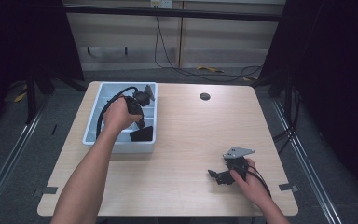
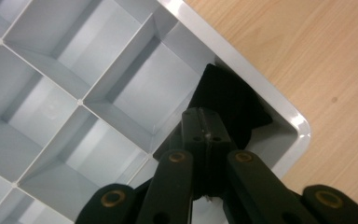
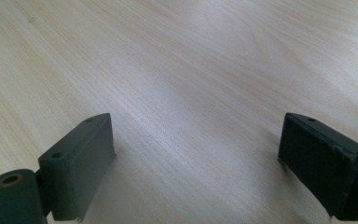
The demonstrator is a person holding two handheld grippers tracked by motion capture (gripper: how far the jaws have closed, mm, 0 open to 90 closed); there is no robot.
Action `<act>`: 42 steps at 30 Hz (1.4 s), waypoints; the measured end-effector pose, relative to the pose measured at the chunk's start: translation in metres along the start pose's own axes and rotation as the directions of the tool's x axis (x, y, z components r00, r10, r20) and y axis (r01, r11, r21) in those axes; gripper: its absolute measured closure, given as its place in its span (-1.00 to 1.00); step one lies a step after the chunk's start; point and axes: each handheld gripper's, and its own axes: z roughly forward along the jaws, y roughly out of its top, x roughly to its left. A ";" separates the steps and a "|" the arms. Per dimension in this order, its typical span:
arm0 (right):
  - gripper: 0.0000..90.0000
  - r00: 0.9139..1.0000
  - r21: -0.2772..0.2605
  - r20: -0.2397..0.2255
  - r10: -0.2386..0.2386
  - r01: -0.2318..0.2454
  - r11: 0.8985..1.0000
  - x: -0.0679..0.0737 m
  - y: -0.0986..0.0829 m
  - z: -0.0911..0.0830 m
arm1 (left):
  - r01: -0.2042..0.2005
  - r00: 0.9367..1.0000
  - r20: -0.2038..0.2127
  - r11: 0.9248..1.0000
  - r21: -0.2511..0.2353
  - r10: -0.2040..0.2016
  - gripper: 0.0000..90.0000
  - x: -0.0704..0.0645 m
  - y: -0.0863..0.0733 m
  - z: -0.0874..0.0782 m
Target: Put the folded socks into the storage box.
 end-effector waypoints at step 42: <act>-0.78 1.000 0.003 -0.005 0.001 -0.001 1.000 0.001 0.000 0.000 | -0.004 1.000 0.001 0.998 0.069 0.004 1.00 -0.007 -0.004 0.056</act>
